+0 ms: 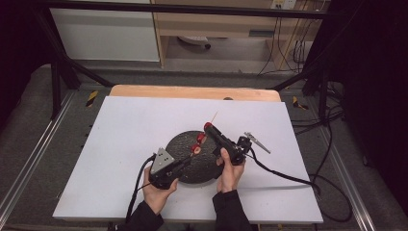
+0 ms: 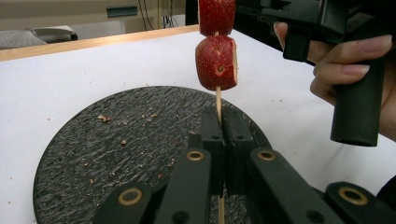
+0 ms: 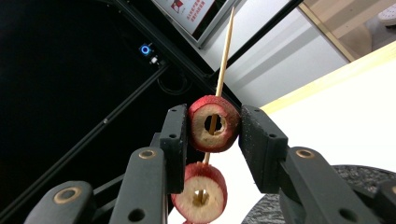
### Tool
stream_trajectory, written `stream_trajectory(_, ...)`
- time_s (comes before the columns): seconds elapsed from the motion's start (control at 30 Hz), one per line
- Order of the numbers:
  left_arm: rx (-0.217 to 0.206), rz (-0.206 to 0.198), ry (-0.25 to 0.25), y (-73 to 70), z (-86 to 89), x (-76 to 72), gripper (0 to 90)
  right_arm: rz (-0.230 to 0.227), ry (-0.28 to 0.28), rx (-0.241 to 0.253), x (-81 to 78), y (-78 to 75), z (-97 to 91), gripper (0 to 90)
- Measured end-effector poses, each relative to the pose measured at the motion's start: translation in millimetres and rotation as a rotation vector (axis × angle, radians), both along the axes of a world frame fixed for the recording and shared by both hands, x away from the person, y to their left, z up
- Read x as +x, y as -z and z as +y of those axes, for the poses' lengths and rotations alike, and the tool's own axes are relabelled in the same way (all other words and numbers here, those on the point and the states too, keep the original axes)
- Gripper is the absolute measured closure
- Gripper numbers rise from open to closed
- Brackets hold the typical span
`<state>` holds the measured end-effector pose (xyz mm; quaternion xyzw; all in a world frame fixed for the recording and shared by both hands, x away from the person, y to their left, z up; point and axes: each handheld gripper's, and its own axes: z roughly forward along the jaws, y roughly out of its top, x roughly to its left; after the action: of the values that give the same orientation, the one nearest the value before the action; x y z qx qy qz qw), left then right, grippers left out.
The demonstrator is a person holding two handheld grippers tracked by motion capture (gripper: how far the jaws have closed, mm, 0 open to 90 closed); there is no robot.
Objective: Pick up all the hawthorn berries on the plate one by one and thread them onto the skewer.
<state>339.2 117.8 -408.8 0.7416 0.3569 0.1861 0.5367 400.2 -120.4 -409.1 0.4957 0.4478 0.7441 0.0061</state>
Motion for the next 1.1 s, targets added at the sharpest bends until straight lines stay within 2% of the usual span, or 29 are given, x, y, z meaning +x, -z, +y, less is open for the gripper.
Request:
stream_trajectory(0.23,-0.001,0.004,0.007,0.2,1.2,-0.2,88.1,-0.005,-0.004,-0.024,-1.3,0.7,0.2,62.9)
stream_trajectory(0.47,0.007,0.016,0.01,2.2,6.6,-1.1,88.2,-0.022,-0.01,-0.125,-3.8,-3.3,-5.0,51.2)
stream_trajectory(0.8,0.016,0.033,0.004,4.6,18.9,0.2,88.3,-0.024,-0.072,-0.302,-3.5,-2.9,-13.8,30.3)
stream_trajectory(1.1,0.03,0.05,0.01,3.2,30.5,1.0,88.3,-0.001,-0.144,-0.503,-4.7,3.7,-30.6,11.0)
